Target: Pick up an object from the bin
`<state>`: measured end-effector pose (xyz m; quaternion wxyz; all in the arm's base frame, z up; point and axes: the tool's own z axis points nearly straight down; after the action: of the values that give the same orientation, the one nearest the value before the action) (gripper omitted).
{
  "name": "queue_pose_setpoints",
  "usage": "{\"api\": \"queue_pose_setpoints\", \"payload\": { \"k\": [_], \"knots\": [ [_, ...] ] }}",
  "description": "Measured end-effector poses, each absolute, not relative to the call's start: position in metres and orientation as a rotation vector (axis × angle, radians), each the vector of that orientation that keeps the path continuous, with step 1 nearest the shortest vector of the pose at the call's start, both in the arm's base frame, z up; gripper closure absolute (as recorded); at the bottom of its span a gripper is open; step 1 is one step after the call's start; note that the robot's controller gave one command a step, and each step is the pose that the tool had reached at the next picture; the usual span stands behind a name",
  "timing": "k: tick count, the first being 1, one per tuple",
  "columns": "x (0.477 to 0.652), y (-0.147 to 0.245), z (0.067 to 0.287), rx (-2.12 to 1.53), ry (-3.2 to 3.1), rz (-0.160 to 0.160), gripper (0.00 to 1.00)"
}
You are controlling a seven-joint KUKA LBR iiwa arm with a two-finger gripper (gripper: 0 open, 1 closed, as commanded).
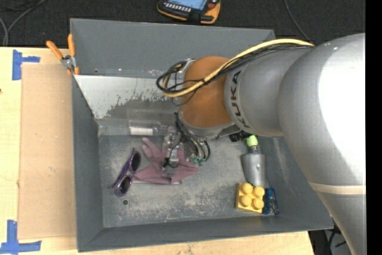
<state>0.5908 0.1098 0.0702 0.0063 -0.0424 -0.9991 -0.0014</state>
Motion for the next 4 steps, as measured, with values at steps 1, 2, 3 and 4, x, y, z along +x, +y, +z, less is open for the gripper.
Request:
{"api": "queue_pose_setpoints", "payload": {
  "k": [1, 2, 3, 4],
  "knots": [
    [0.579, 0.113, 0.163, -0.131, -3.122, -0.003, 1.00],
    [0.582, 0.113, 0.195, -0.129, -3.127, -0.005, 1.00],
    [0.561, 0.098, 0.194, -0.050, -3.139, -0.008, 1.00],
    [0.534, 0.081, 0.194, 0.173, -3.119, -0.004, 1.00]
  ]
}}
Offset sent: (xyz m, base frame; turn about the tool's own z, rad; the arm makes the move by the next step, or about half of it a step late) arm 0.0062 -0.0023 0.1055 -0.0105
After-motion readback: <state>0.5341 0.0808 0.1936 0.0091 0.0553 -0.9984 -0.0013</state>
